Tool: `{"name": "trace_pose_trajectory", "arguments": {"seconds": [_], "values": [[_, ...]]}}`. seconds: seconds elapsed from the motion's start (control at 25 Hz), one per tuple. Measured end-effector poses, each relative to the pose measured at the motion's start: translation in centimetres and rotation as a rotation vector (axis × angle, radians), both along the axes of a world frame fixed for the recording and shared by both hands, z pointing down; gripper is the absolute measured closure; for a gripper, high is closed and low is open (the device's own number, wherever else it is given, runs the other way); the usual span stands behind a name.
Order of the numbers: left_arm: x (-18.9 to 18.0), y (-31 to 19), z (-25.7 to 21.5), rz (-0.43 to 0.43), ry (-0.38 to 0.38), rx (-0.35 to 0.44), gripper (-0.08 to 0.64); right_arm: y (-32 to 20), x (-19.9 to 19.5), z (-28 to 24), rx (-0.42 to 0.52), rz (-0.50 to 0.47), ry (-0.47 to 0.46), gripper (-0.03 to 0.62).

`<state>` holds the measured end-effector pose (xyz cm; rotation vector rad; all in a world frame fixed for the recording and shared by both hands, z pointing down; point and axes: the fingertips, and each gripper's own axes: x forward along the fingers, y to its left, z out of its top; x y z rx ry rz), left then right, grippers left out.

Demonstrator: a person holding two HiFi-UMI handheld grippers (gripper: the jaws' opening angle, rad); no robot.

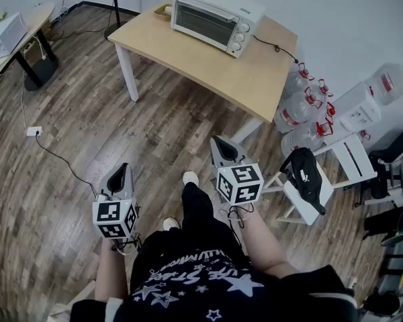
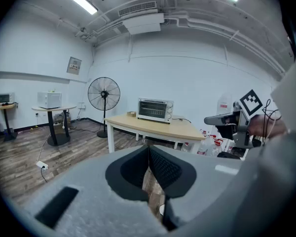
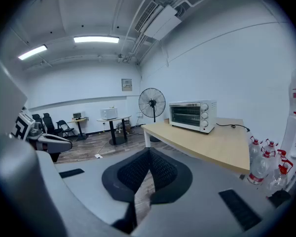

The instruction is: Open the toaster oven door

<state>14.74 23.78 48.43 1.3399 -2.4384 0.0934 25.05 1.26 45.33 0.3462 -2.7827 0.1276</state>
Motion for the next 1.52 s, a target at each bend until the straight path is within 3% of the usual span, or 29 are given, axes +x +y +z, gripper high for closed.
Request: {"name": "trace_pose_trajectory", "arguments": {"seconds": [0.52,0.96,1.0,1.04,1.36,1.52], "values": [[1.4,0.3,-0.3,0.007,-0.014,0.001,0.54,0.6,1.3,0.1,0.006,-0.001,0.001,0.589],[0.2,1.5,-1.3,-0.015,-0.023,0.026,0.538,0.0,-0.3,-1.8,-0.04,0.03,-0.096,0.586],[-0.1,1.3,-1.3,-0.014,-0.022,0.028,0.538,-0.3,-0.7,-2.0,-0.043,0.03,-0.099,0.566],[-0.4,1.0,-1.3,-0.012,-0.021,0.027,0.538,-0.6,-1.2,-2.0,-0.048,0.029,-0.101,0.486],[-5.4,-2.8,-0.9,-0.003,-0.026,0.006,0.538,-4.9,-6.2,-0.7,-0.105,0.051,-0.099,0.374],[-9.4,-5.9,-1.3,0.007,-0.029,-0.01,0.538,-8.3,-9.8,-0.5,-0.129,0.074,-0.098,0.364]]}}
